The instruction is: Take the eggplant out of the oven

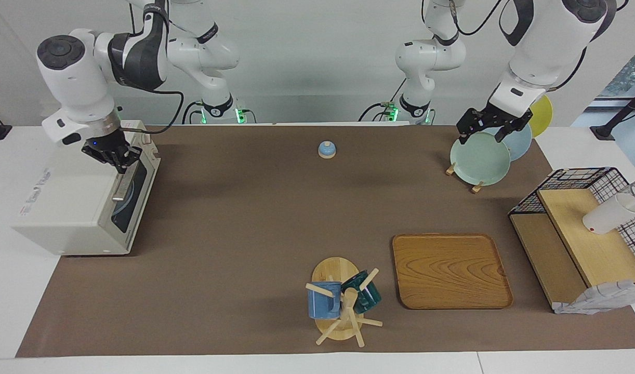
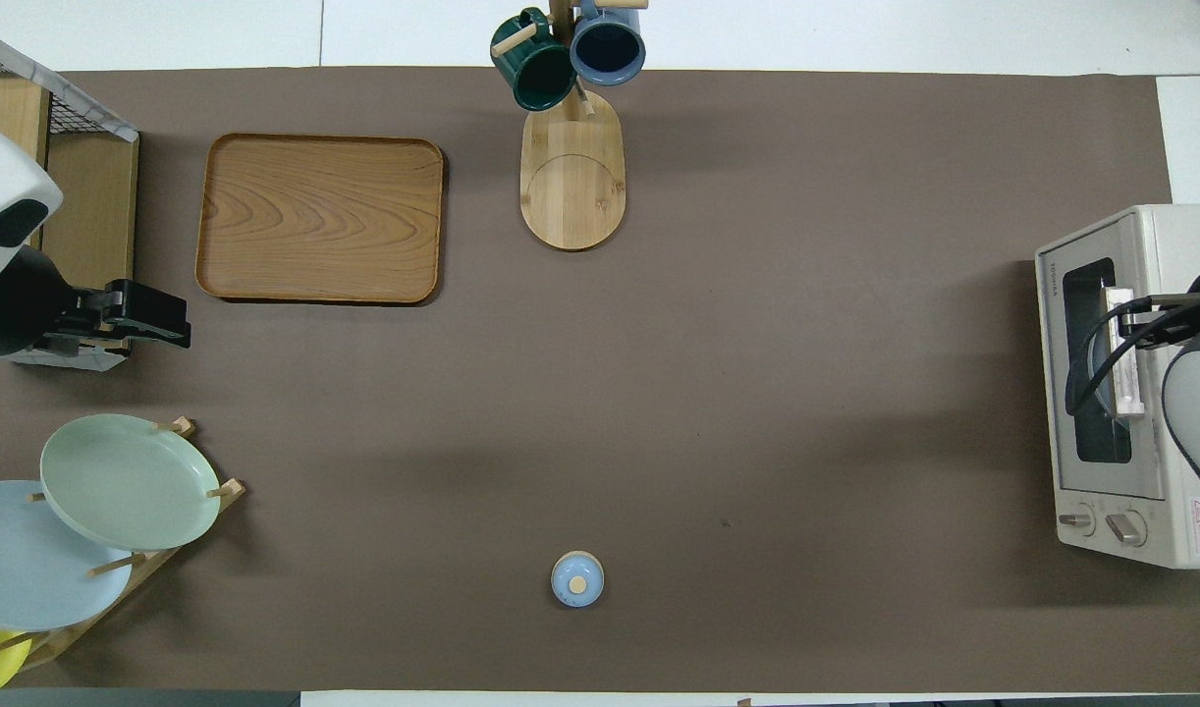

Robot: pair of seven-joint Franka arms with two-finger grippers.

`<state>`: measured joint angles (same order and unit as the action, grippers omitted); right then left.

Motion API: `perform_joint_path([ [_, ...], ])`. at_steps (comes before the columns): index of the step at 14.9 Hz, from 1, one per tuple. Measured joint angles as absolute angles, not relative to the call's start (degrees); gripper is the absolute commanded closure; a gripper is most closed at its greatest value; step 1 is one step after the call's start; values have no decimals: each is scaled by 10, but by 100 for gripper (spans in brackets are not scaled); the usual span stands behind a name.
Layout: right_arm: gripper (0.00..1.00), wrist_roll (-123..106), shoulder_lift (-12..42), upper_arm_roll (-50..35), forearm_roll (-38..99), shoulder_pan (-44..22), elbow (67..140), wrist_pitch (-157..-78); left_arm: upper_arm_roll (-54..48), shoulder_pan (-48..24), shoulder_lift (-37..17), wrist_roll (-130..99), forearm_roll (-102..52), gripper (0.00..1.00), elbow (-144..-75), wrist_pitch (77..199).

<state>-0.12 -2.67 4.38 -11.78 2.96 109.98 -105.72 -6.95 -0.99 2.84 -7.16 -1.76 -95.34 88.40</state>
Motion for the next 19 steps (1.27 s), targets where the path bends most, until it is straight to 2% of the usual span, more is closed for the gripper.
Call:
perform_joint_path([
  [19,100,-9,-27,42,-118,34,1144,-1103,-69,1,28,-72,-18,0,-953,908],
])
